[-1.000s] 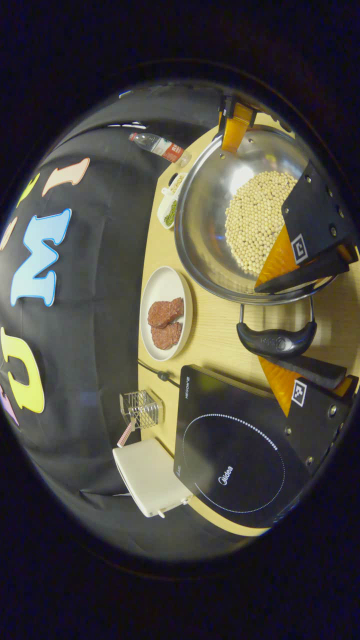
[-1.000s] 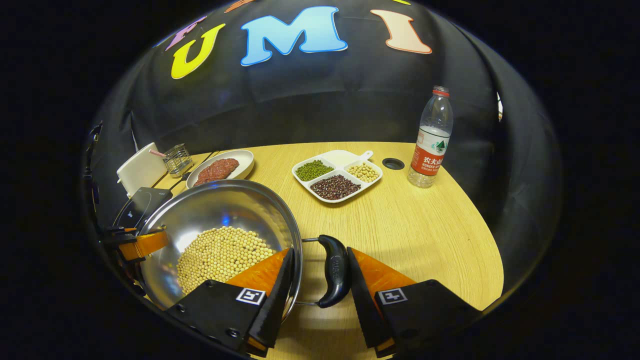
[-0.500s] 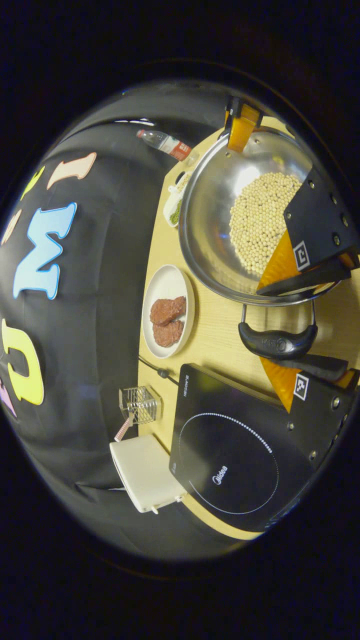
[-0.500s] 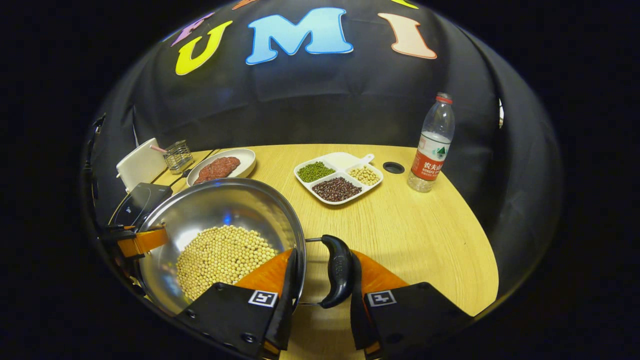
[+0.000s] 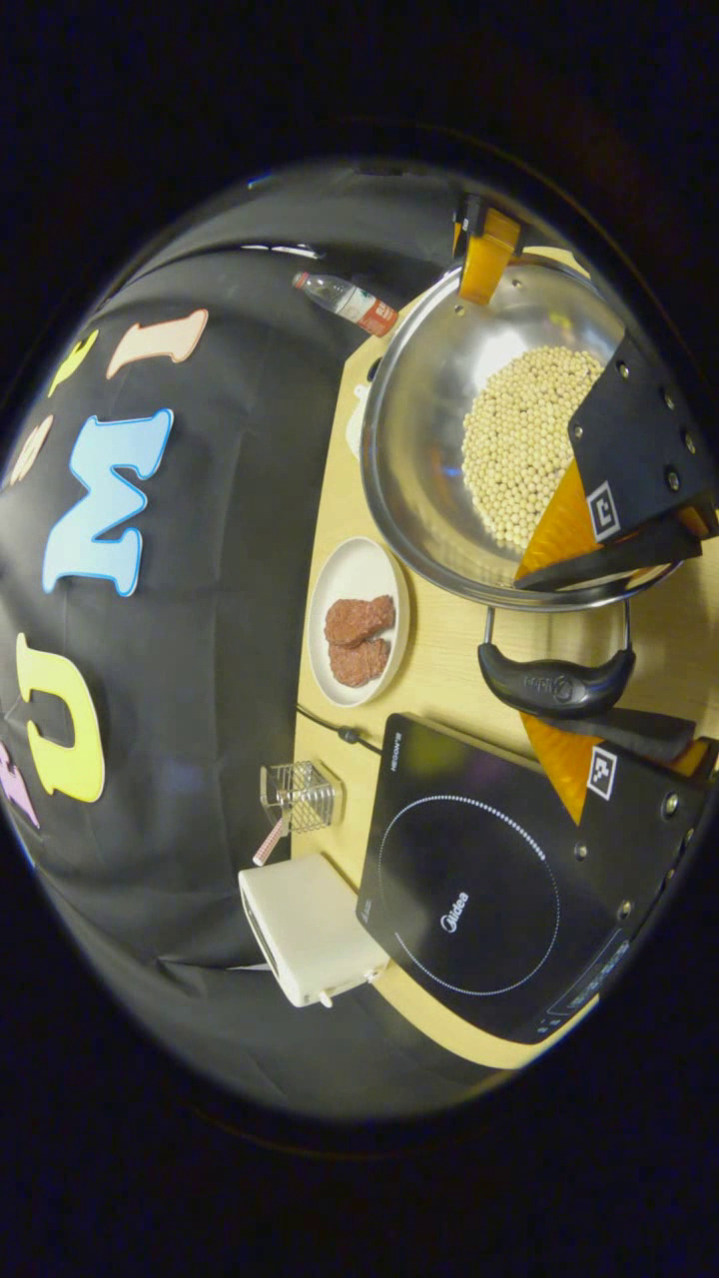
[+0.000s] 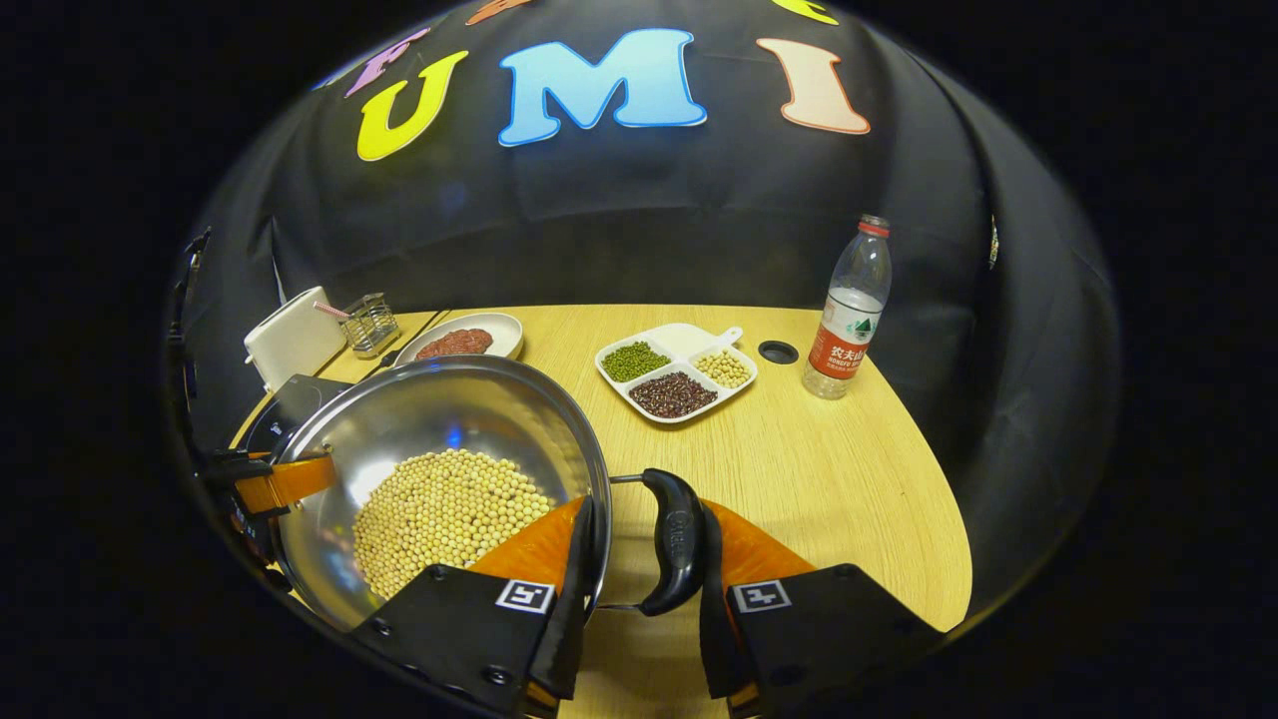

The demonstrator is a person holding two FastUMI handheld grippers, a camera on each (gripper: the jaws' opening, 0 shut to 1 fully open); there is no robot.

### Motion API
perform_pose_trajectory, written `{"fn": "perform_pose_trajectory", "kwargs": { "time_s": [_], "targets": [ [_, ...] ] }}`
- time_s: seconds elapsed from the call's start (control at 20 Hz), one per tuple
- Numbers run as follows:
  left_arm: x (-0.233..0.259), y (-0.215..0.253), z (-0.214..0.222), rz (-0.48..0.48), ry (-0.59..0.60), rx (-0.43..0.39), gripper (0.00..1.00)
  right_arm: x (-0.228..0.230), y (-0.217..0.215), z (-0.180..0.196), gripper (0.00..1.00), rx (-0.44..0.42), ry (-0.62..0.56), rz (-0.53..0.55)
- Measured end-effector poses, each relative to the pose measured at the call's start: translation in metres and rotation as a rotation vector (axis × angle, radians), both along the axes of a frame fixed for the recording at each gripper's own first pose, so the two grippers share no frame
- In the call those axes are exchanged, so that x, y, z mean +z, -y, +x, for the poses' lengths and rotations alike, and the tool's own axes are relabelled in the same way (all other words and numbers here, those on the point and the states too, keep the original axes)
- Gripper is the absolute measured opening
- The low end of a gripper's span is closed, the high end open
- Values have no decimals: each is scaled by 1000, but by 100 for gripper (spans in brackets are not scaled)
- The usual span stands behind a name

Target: First push the handle of the pot to place it horizontally, then grasp the pot with both hands and set it on the induction cooktop.

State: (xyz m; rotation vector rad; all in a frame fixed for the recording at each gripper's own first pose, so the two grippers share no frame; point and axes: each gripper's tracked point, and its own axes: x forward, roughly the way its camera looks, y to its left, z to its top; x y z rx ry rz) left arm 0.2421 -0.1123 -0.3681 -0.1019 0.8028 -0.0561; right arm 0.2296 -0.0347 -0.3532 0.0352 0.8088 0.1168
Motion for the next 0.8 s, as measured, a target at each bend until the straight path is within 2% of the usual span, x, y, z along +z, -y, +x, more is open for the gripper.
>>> {"fn": "perform_pose_trajectory", "kwargs": {
  "time_s": [0.05,0.1,0.15,0.2,0.55,0.6,0.65,0.7,0.8],
  "targets": [
    [4,-3,1,1,4,-5,59,3,-2,-2,47,-6,0,2],
    [8,-6,1,2,10,-11,59,7,-5,-4,50,-13,1,3],
    [12,-10,2,3,14,-19,59,10,-8,-6,47,-18,1,1],
    [13,-13,1,0,17,-26,59,13,-11,-8,50,-27,5,-1],
    [27,-47,8,-17,32,-73,59,33,-44,-23,50,-76,13,-8],
    [29,-54,9,-21,35,-74,59,35,-50,-24,47,-80,15,-9],
    [30,-61,9,-20,38,-77,59,37,-58,-26,51,-83,16,-9],
    [31,-71,8,-18,42,-81,59,39,-65,-27,47,-86,17,-8],
    [32,-87,9,-20,46,-80,59,43,-81,-28,50,-91,21,-5]
  ]
}}
